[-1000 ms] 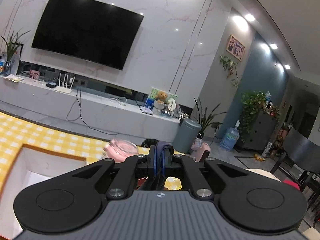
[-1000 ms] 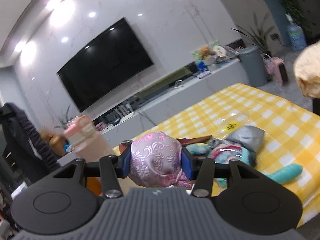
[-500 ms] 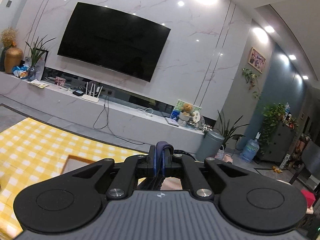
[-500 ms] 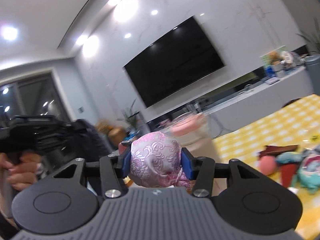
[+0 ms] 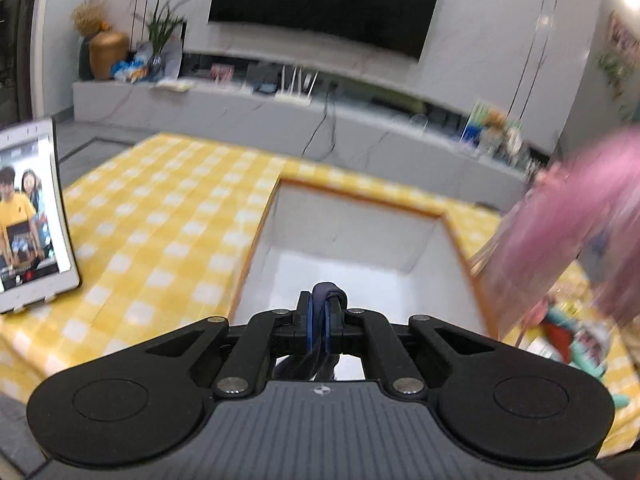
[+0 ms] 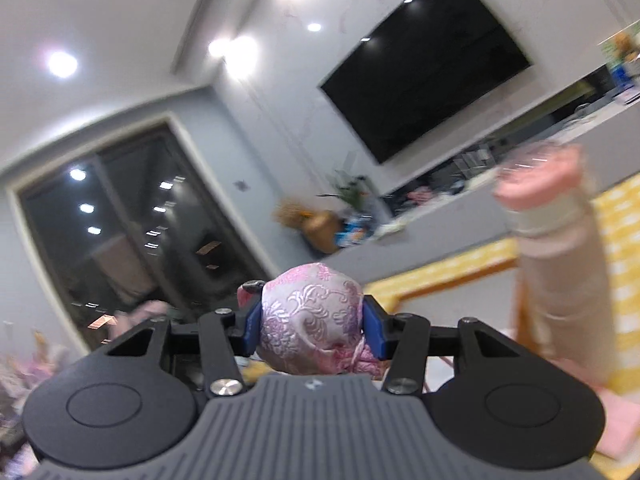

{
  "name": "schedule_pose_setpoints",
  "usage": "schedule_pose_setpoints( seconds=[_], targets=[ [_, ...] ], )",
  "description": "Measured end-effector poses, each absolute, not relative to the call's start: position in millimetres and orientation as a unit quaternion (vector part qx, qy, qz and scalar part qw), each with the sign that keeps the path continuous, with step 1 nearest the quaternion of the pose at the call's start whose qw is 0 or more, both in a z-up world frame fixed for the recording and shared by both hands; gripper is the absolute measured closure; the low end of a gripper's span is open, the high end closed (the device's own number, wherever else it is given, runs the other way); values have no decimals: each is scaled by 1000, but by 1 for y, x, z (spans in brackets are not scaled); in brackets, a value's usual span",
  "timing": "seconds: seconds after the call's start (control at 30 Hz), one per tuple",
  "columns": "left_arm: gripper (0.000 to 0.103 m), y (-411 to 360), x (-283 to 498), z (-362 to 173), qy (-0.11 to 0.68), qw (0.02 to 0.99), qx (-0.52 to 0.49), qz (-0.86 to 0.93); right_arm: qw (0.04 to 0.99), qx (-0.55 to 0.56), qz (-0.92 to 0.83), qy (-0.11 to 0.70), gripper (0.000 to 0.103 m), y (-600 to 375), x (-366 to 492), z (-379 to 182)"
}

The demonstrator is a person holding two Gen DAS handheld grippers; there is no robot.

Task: Organize soft objects
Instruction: 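Lower the navy headband into the box and open the left gripper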

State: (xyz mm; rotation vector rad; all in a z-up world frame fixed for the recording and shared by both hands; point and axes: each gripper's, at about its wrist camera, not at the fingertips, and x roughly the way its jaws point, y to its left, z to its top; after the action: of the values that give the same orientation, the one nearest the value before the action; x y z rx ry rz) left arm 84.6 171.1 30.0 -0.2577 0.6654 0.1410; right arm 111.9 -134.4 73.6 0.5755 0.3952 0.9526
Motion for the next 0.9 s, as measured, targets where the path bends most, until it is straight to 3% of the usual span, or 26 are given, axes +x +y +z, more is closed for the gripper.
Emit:
schedule_pose_setpoints(
  seconds=[0.13,0.27,0.43,0.57,0.9],
  targets=[
    [97,180,93,15,366,919,-125,77,820,244,483,188,52,-107,120,78],
    [96,186,92,5,389,908,-122,96,836,199,446,252,53,-85,132,50],
    [78,182,85,7,381,912,-136,69,874,21,400,274,53,-49,122,32],
    [74,185,84,6,371,915,-145,65,869,-38,387,306,53,-26,123,15],
    [18,191,81,4,333,921,-200,-5,858,-64,345,376,53,5,128,3]
  ],
)
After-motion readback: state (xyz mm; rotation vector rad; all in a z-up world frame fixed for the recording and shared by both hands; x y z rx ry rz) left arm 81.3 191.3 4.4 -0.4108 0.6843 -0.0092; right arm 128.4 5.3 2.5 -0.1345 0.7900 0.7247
